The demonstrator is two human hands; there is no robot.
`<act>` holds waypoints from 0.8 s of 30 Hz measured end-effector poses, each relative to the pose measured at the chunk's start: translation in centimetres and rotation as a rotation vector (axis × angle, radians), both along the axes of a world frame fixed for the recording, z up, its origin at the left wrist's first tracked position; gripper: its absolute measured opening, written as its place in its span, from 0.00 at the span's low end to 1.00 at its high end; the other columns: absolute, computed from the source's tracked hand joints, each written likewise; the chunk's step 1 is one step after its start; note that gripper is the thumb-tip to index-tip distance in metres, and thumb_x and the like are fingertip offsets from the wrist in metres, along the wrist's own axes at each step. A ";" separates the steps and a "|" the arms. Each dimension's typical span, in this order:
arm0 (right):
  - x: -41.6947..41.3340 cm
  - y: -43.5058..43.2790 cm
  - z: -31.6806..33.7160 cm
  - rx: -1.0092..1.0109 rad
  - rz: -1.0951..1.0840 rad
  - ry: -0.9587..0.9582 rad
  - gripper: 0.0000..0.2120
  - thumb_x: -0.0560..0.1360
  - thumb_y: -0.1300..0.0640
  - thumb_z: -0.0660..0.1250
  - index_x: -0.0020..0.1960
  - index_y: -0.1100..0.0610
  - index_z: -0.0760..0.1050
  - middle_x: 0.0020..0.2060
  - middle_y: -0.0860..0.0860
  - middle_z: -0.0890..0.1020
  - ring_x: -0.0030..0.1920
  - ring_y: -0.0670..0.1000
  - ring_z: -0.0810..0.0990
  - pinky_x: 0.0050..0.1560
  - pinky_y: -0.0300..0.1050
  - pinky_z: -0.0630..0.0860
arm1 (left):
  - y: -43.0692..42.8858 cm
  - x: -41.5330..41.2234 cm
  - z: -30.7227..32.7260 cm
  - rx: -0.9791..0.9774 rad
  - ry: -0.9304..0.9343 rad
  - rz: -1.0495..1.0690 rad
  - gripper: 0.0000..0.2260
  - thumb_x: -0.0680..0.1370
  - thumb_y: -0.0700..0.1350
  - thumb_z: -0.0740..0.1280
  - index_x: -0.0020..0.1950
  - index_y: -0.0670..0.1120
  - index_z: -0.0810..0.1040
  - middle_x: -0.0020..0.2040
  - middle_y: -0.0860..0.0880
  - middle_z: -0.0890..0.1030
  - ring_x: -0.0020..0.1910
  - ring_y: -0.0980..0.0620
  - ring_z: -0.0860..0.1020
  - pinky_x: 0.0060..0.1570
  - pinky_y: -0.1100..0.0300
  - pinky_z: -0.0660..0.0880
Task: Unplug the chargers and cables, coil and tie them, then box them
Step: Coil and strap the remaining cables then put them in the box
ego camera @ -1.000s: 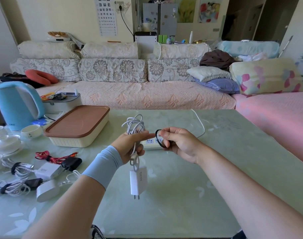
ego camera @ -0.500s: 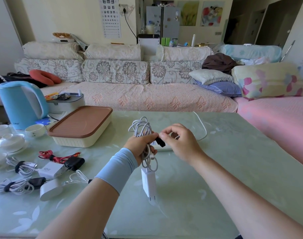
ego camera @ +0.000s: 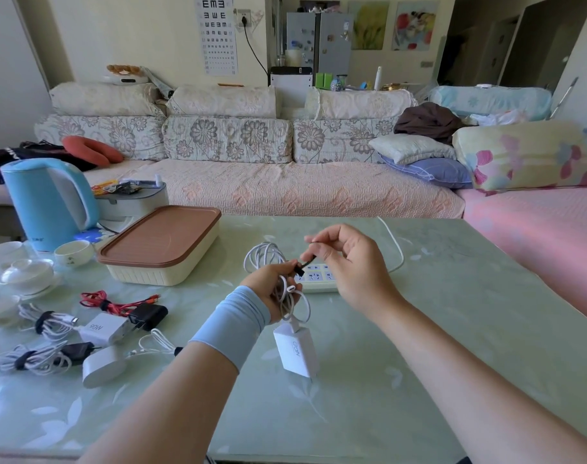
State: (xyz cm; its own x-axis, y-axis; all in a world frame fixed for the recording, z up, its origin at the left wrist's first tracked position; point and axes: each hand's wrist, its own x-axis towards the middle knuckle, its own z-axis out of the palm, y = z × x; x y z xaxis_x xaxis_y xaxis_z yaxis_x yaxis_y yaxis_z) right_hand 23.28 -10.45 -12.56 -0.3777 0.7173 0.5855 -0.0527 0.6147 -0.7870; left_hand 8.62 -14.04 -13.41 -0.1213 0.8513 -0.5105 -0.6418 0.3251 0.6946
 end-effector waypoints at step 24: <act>-1.1 -1.3 0.6 -0.329 -0.067 -0.130 0.04 0.71 0.62 0.76 0.41 0.54 0.85 0.22 0.43 0.76 0.23 0.43 0.69 0.26 0.35 0.67 | -0.4 0.3 -0.7 0.682 1.083 -0.303 0.13 0.71 0.37 0.72 0.52 0.43 0.74 0.39 0.50 0.79 0.38 0.55 0.77 0.41 0.57 0.78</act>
